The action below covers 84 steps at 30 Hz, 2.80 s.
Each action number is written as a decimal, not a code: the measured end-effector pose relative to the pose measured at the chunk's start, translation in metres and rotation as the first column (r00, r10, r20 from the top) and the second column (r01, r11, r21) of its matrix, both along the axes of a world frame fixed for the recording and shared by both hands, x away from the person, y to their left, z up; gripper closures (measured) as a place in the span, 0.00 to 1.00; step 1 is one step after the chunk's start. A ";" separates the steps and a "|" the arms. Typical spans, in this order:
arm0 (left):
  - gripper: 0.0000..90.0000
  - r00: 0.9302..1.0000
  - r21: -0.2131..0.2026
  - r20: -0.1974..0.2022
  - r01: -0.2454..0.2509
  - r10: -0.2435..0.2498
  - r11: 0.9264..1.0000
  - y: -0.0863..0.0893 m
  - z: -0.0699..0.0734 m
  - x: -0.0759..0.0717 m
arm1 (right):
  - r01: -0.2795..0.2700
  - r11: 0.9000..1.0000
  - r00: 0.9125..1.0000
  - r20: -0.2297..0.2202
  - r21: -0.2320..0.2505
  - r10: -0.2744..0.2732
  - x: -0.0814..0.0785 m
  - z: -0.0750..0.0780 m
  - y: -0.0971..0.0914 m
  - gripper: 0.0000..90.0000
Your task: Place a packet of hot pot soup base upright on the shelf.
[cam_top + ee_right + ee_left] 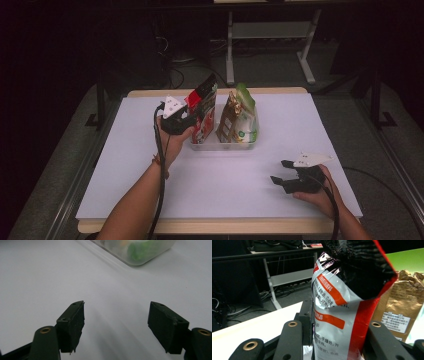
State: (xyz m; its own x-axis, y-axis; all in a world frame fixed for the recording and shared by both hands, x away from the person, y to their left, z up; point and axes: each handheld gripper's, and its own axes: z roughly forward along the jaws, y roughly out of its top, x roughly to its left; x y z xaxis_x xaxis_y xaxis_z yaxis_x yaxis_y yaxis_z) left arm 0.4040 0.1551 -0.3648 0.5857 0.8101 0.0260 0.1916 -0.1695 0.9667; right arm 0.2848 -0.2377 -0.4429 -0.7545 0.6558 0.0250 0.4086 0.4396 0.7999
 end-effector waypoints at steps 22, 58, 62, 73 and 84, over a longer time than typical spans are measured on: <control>0.56 0.998 0.087 -0.007 0.057 -0.057 0.995 0.007 0.012 -0.012 | 0.008 1.000 1.000 0.014 -0.004 -0.008 -0.001 0.003 0.000 0.32; 0.26 0.988 0.269 -0.026 0.154 -0.152 0.951 0.019 0.008 -0.037 | 0.042 0.998 0.994 0.099 -0.049 -0.037 -0.004 0.014 0.001 0.32; 0.24 0.986 0.285 -0.036 0.165 -0.162 0.944 0.021 0.003 -0.039 | 0.047 0.997 0.993 0.112 -0.062 -0.040 -0.005 0.014 0.001 0.32; 0.21 0.981 0.317 -0.078 0.195 -0.179 0.928 0.036 -0.006 -0.047 | 0.059 0.993 0.988 0.145 -0.099 -0.044 -0.007 0.019 0.002 0.31; 0.21 0.974 0.354 -0.118 0.225 -0.196 0.908 0.054 -0.020 -0.054 | 0.063 0.988 0.984 0.174 -0.141 -0.038 -0.008 0.021 0.003 0.30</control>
